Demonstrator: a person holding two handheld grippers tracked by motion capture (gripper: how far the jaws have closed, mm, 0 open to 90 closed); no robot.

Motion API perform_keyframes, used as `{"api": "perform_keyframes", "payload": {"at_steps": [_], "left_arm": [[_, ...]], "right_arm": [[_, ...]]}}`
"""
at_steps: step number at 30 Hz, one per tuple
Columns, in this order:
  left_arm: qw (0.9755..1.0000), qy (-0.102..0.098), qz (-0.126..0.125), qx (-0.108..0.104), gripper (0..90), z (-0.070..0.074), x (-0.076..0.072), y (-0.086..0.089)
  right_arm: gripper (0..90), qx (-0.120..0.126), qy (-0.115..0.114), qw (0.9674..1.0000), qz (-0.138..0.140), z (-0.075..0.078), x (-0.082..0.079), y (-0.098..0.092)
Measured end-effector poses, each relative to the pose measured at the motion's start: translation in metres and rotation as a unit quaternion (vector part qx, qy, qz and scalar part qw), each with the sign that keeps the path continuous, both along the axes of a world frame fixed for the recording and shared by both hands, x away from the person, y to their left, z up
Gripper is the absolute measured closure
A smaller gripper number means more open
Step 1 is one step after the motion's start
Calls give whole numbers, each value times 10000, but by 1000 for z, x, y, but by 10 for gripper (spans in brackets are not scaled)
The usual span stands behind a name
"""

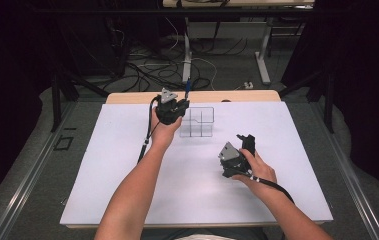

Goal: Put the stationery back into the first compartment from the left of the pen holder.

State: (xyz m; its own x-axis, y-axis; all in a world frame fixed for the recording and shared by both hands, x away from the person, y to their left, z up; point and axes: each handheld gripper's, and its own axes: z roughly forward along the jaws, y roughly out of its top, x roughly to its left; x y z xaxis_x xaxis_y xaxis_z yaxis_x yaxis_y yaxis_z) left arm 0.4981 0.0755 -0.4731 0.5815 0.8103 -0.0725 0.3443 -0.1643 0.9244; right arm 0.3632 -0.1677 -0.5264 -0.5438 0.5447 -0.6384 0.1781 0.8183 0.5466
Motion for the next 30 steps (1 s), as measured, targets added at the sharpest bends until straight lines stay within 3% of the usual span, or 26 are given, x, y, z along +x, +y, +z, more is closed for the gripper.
{"api": "perform_keyframes", "payload": {"at_steps": [8, 13, 16, 17, 18, 21, 26, 30], "left_arm": [[9999, 120, 48, 37, 783, -2, 3, 4], [9998, 163, 85, -13, 656, 1, -1, 7], [9998, 145, 67, -83, 547, 6, -7, 10], [9998, 133, 53, -98, 501, 7, -9, 12], [9998, 156, 27, -104, 479, 9, -11, 14], [9998, 185, -70, -50, 414, 13, -19, 20], [9995, 159, -230, -166, 337, 21, -37, 31], [9989, 299, -346, -131, 293, 26, -52, 40]], "right_arm": [[0, 22, 50, 10000, 18, -3, 0, 0], [0, 30, 80, 10000, 14, -3, 0, 0], [0, 1, 84, 10000, 0, -3, -1, -1], [0, -39, 199, 9997, -94, -1, -2, -1], [0, 34, 106, 9999, -25, -2, 0, -2], [0, 122, 116, 9998, -58, -2, 0, -4], [0, 248, 146, 9995, -116, 0, 1, -6], [0, 237, 148, 9995, -133, 2, 1, -8]]}}
